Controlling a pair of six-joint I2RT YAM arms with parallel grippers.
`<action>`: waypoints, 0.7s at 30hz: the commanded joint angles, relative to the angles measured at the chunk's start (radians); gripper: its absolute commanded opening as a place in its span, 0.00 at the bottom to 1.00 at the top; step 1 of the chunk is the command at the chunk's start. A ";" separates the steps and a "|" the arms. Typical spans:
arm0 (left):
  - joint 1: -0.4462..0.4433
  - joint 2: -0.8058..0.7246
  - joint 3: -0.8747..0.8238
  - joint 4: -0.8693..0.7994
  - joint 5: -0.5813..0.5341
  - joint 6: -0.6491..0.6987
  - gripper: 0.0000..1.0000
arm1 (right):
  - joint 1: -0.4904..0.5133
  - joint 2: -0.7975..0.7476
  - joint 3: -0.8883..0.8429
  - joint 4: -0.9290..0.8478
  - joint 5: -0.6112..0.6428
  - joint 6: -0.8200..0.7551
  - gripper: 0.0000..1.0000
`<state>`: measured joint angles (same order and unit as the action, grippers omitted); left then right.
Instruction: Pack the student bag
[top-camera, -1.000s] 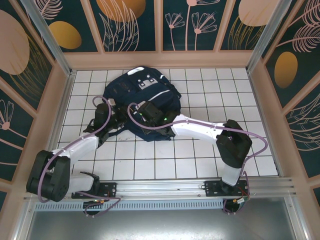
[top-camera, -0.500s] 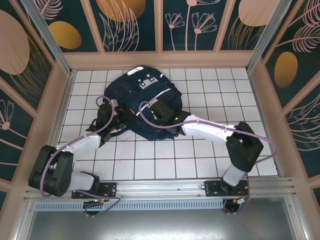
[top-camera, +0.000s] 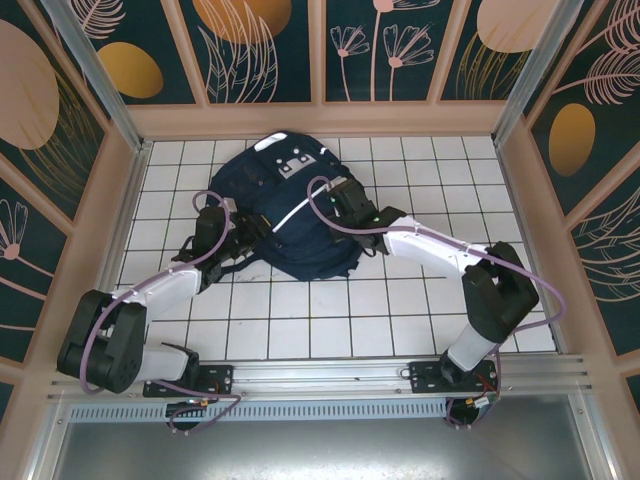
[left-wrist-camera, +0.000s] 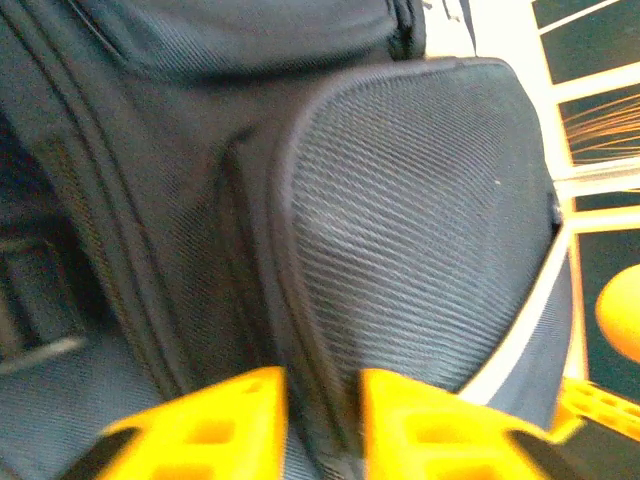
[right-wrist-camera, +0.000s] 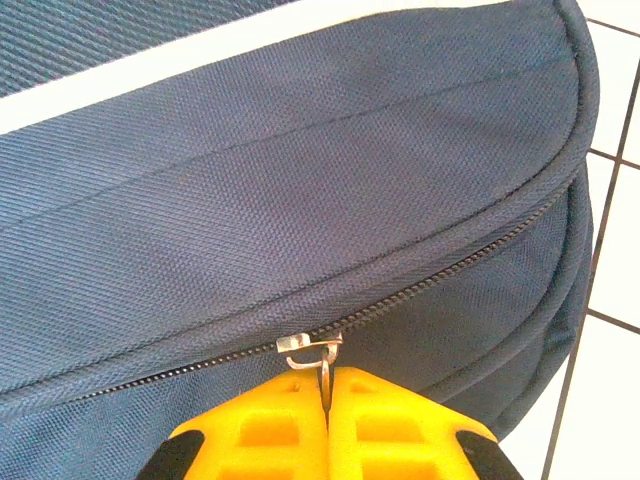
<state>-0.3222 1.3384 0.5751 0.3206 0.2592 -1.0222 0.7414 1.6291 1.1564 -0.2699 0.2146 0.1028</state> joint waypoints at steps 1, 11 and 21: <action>0.017 -0.057 0.022 -0.130 -0.123 0.036 0.51 | 0.022 -0.074 0.028 -0.040 -0.013 0.023 0.01; 0.016 -0.298 -0.004 -0.368 -0.139 0.002 0.70 | 0.156 -0.030 0.122 0.015 -0.163 0.011 0.00; 0.015 -0.405 -0.012 -0.433 -0.140 -0.070 0.71 | 0.187 0.181 0.303 0.077 -0.256 0.023 0.00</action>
<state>-0.3065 0.9428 0.5659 -0.0689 0.1287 -1.0676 0.9180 1.7584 1.3739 -0.3042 -0.0021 0.1139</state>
